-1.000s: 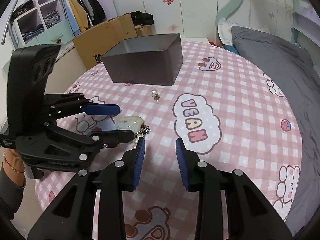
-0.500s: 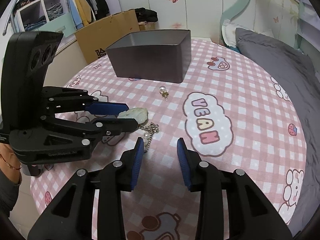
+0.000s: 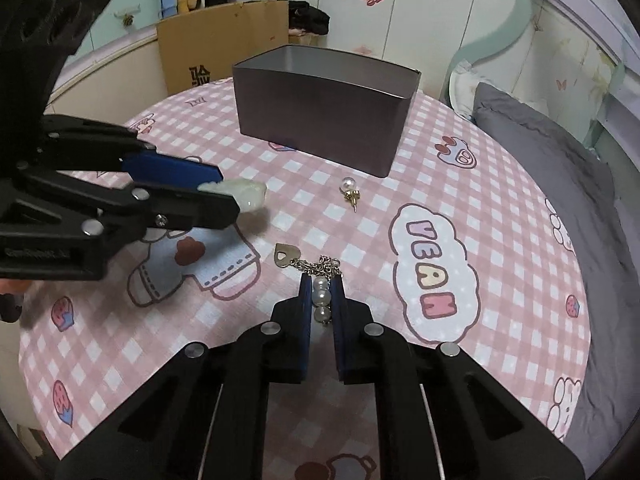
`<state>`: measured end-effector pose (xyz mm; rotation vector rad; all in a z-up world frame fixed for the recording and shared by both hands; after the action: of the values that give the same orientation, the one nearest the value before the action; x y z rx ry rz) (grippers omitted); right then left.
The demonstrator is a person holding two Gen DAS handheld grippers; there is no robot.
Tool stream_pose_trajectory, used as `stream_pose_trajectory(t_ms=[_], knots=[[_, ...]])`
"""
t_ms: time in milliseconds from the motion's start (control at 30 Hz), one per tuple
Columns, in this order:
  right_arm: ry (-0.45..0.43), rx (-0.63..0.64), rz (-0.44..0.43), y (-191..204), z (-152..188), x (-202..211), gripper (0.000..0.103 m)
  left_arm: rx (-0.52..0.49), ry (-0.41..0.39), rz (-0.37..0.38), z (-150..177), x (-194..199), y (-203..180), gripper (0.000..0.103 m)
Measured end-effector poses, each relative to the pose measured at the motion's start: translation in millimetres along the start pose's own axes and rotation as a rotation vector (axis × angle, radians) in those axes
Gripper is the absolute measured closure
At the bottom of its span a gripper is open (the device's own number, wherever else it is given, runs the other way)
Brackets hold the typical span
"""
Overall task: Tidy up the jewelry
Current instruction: 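Grasp the jade pendant with the left tool while the right tool grasps the pearl chain, then carry the jade pendant and chain over the tin and release them inside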
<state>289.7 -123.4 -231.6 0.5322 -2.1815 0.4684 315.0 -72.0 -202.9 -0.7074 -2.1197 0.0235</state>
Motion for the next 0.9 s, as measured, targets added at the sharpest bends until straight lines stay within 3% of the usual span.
stream_pose_trajectory(t_ms=[133, 367, 633, 900], knots=[[-0.039, -0.06, -0.039, -9.7, -12.4, 12.7, 0.096, 0.011, -0.028, 0.028, -12.0, 10.6, -3.3, 0.074], [-0.17, -0.111, -0.082, -29.4, -63.2, 59.3, 0.096, 0.03, -0.1, 0.084, -49.8, 39.6, -8.3, 0.074], [-0.255, -0.09, -0.05, -41.1, -113.8, 82.0, 0.096, 0.037, -0.15, 0.072, -88.5, 55.8, -3.8, 0.074], [-0.334, -0.084, -0.003, -53.2, -169.0, 83.6, 0.095, 0.094, -0.164, 0.04, -121.4, 47.5, 20.3, 0.074]])
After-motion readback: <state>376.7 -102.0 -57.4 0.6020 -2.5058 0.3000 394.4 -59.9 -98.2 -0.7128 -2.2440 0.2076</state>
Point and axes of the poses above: each gripper's, at about its wrist camera, not at the fingertips, and x roughly against the way its jaws point, y to its left, z to its underside, the point moved 10 cm from there along -x, roughly the way its jaws point, and after that the axes turned 8 degrees about x, right-handed, at the moved point
